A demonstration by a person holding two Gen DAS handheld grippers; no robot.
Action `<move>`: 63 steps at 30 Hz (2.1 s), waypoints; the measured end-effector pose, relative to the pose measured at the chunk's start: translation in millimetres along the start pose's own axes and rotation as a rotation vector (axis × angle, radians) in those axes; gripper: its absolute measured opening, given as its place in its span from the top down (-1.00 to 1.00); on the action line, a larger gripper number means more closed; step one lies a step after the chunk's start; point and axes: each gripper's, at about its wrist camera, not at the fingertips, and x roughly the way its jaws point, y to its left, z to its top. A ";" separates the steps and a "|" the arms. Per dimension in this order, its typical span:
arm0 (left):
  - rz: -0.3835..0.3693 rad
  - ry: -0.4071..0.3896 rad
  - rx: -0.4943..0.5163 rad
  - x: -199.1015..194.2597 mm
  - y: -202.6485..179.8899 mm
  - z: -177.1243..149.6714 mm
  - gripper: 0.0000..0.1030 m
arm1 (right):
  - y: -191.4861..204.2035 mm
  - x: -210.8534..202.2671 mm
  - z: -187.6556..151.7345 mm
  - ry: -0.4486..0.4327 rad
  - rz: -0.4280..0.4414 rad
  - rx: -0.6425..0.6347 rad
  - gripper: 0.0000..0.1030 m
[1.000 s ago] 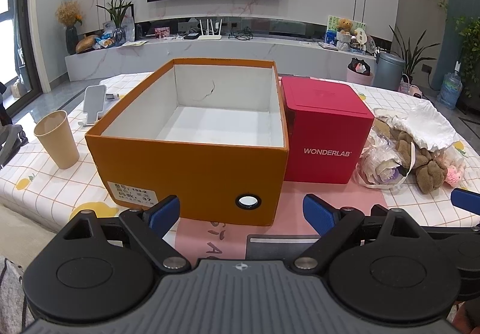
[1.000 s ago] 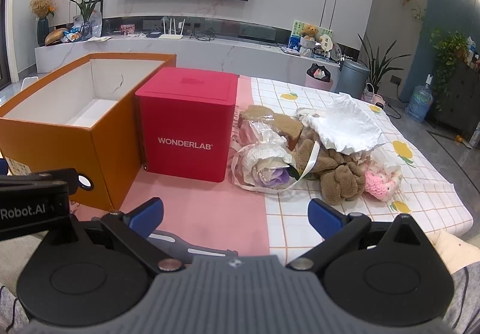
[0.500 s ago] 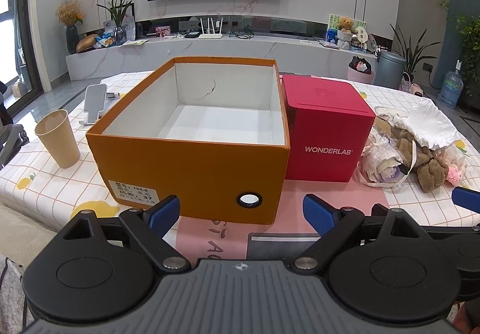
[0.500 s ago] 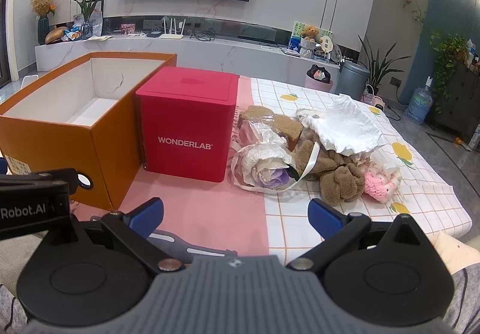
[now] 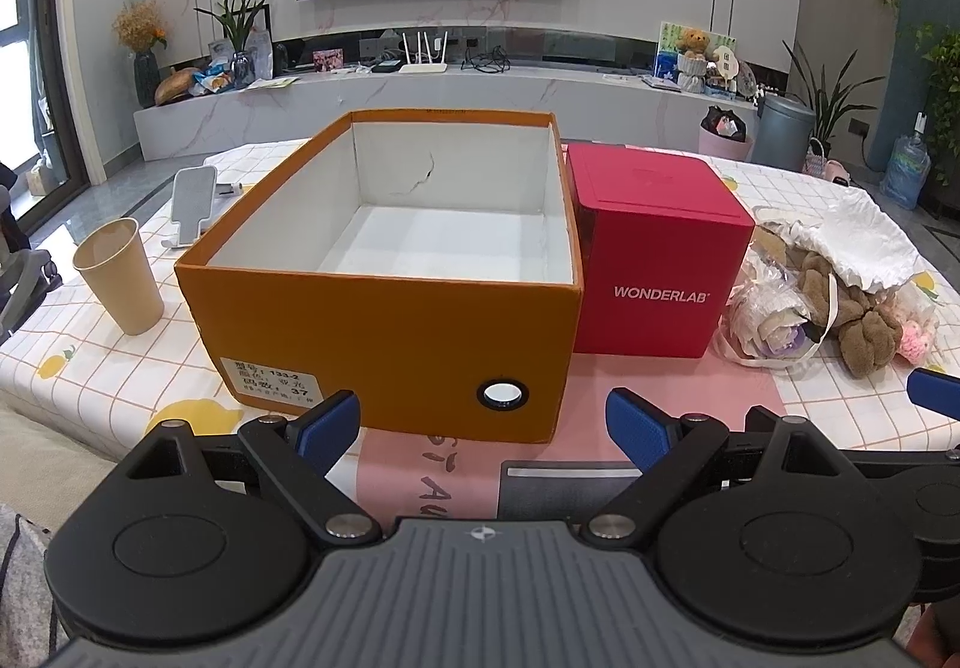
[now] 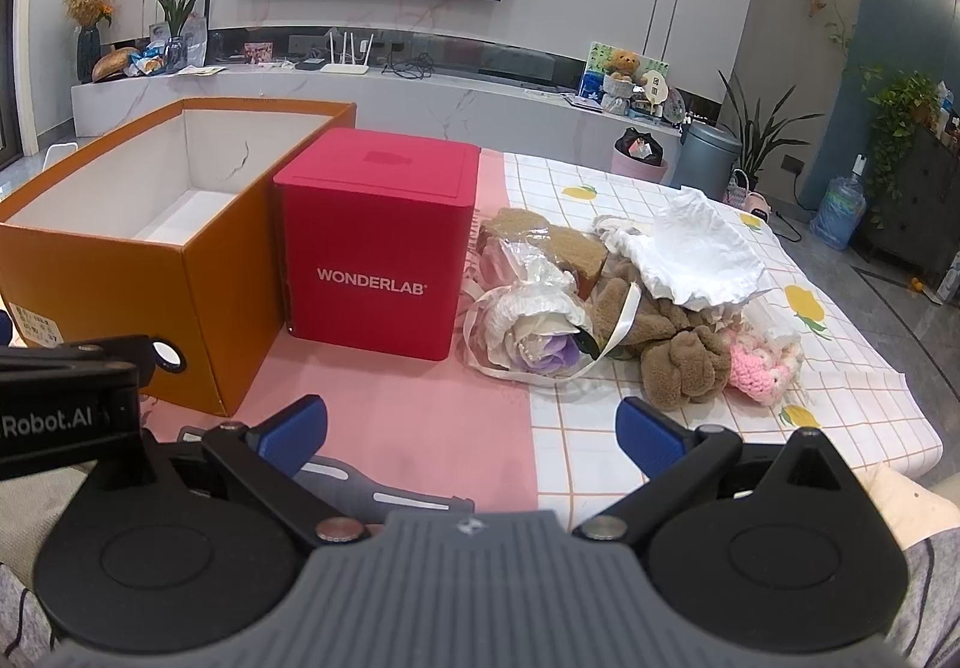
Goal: Organize soft objects
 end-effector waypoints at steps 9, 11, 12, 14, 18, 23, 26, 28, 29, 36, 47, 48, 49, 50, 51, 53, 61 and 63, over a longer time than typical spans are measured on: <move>0.010 0.007 0.006 0.0 -0.8 -0.1 -1.00 | 1.5 1.9 -0.8 0.003 -0.002 -0.007 -0.95; 0.009 0.007 0.006 -0.1 -1.3 0.2 -1.00 | 1.5 1.8 -0.8 0.003 -0.003 -0.008 -0.95; 0.010 0.007 0.006 -0.2 -1.4 0.3 -1.00 | 1.5 1.8 -0.8 0.003 -0.002 -0.007 -0.95; 0.010 0.007 0.008 -0.1 -1.4 0.3 -1.00 | 1.5 1.8 -0.7 0.004 -0.002 -0.008 -0.95; 0.016 0.007 0.012 0.4 -3.2 0.4 -1.00 | 2.8 1.9 -0.7 0.004 -0.006 -0.014 -0.95; 0.017 0.010 0.016 0.1 -4.7 0.2 -1.00 | 3.5 2.8 -1.4 0.009 -0.005 -0.015 -0.95; 0.020 0.011 0.020 0.5 -5.8 -0.1 -1.00 | 4.1 3.7 -2.0 0.013 -0.007 -0.020 -0.95; 0.017 0.003 0.017 -0.9 -5.7 0.6 -1.00 | 3.6 3.3 -1.8 0.005 -0.007 -0.016 -0.95; 0.016 -0.005 0.014 -1.9 -6.2 0.9 -1.00 | 2.7 2.8 -1.3 0.001 -0.007 -0.013 -0.95; -0.013 -0.050 0.026 -13.2 -19.8 12.1 -1.00 | -12.3 -3.2 3.8 -0.032 -0.019 0.054 -0.95; -0.093 -0.099 0.054 -19.8 -55.9 35.9 -1.00 | -101.3 -0.5 32.1 -0.021 -0.168 0.221 -0.95; -0.105 -0.097 0.063 -18.5 -61.1 38.3 -1.00 | -111.1 1.4 36.6 -0.014 -0.190 0.231 -0.95; -0.118 -0.097 0.070 -17.3 -65.9 40.4 -1.00 | -120.7 3.9 41.0 -0.004 -0.198 0.244 -0.95; -0.135 -0.103 0.078 -16.1 -72.1 42.3 -1.00 | -132.4 7.7 46.7 0.010 -0.192 0.267 -0.95; -0.163 -0.112 0.090 -13.9 -78.5 43.5 -1.00 | -141.5 11.5 51.8 0.025 -0.177 0.292 -0.95; -0.233 -0.107 0.134 -5.0 -94.5 43.4 -1.00 | -161.7 25.8 67.8 0.091 -0.102 0.321 -0.95; -0.315 -0.191 0.267 28.1 -154.0 18.3 -1.00 | -180.5 107.7 89.7 0.242 0.073 0.349 -0.93; -0.322 -0.201 0.298 36.2 -164.1 14.6 -1.00 | -177.1 122.9 80.1 0.242 0.100 0.302 -0.83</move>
